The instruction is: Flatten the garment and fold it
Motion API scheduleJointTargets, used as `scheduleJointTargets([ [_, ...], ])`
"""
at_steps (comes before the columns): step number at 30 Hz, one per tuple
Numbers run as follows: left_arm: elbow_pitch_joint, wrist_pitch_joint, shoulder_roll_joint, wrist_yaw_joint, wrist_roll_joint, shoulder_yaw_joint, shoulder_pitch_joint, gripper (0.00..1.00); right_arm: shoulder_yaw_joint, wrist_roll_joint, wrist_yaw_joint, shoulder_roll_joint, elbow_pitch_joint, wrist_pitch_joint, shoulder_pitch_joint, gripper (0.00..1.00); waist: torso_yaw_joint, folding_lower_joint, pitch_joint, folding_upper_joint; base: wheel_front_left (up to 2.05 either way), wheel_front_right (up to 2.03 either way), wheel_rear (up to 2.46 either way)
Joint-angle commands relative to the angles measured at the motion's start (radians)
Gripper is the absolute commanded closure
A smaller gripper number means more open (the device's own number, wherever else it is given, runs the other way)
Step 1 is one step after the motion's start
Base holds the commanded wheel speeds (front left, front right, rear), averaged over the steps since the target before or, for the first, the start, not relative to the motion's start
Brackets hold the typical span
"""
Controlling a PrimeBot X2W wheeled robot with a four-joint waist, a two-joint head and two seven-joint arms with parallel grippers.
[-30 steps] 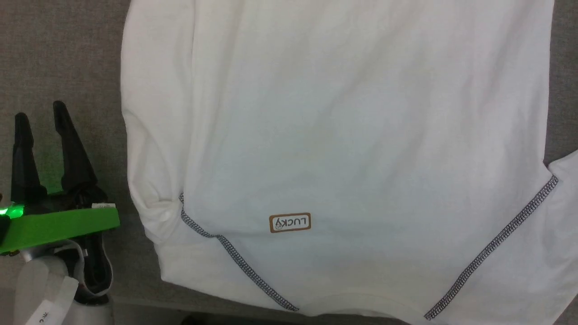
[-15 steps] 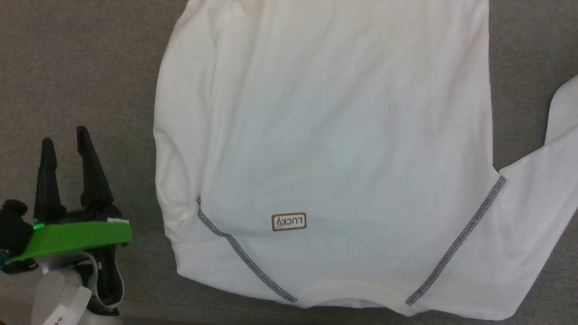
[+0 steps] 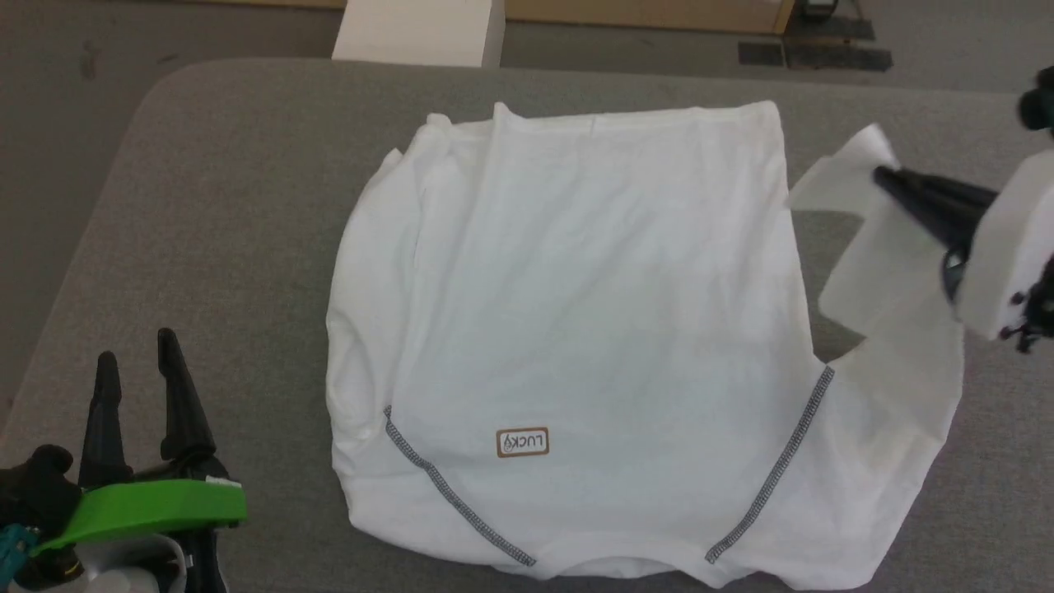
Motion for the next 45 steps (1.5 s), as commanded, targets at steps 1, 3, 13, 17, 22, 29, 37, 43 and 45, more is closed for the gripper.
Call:
scheduleJointTargets([
  [1,-0.008,0.001,-0.004,0.008,-0.001,-0.004,0.026,0.0,0.071,0.029,-0.001,0.066,-0.032,0.013,0.016,1.0,0.008,0.0001,-0.091,0.0,0.0,0.0,0.0],
  [3,-0.01,0.002,-0.005,0.011,-0.003,-0.008,0.032,0.0,0.121,0.027,-0.001,0.112,-0.034,0.012,0.017,1.0,0.016,0.0001,-0.095,0.0,0.0,0.0,0.0],
  [13,-0.018,0.006,-0.008,0.019,-0.02,-0.029,0.032,0.0,0.351,-0.059,-0.001,0.327,0.141,-0.162,0.002,1.0,0.054,0.0001,-0.054,0.0,0.0,0.0,0.0],
  [17,-0.016,0.004,-0.009,0.021,-0.024,-0.038,0.021,0.0,0.419,-0.084,-0.001,0.378,0.257,-0.257,-0.018,1.0,0.068,0.0001,-0.029,0.0,0.0,0.0,0.0],
  [22,-0.008,0.002,-0.011,0.024,-0.033,-0.052,0.005,0.0,0.502,-0.082,-0.001,0.414,0.431,-0.36,-0.048,1.0,0.089,0.0001,0.006,0.0,0.0,0.0,0.0],
  [29,0.011,-0.001,-0.012,0.024,-0.042,-0.063,-0.014,0.0,0.655,-0.023,-0.001,0.423,0.613,-0.4,-0.065,1.0,0.107,0.0001,0.034,0.0,0.0,0.0,0.0],
  [37,0.032,-0.002,-0.014,0.024,-0.045,-0.07,-0.021,0.0,0.698,0.105,-0.001,0.424,0.611,-0.5,-0.127,0.0,0.099,0.0001,0.027,0.0,0.0,0.0,0.0],
  [43,0.038,-0.002,-0.004,0.026,-0.041,-0.067,-0.014,0.0,0.548,0.117,-0.001,0.374,0.557,-0.656,-0.169,0.0,0.069,0.0001,-0.002,0.0,0.0,0.0,0.0],
  [45,0.039,0.0,-0.001,0.027,-0.04,-0.068,-0.01,0.0,0.475,0.093,-0.001,0.346,0.546,-0.711,-0.168,0.0,0.057,0.0001,-0.012,0.0,0.0,0.0,0.0],
])
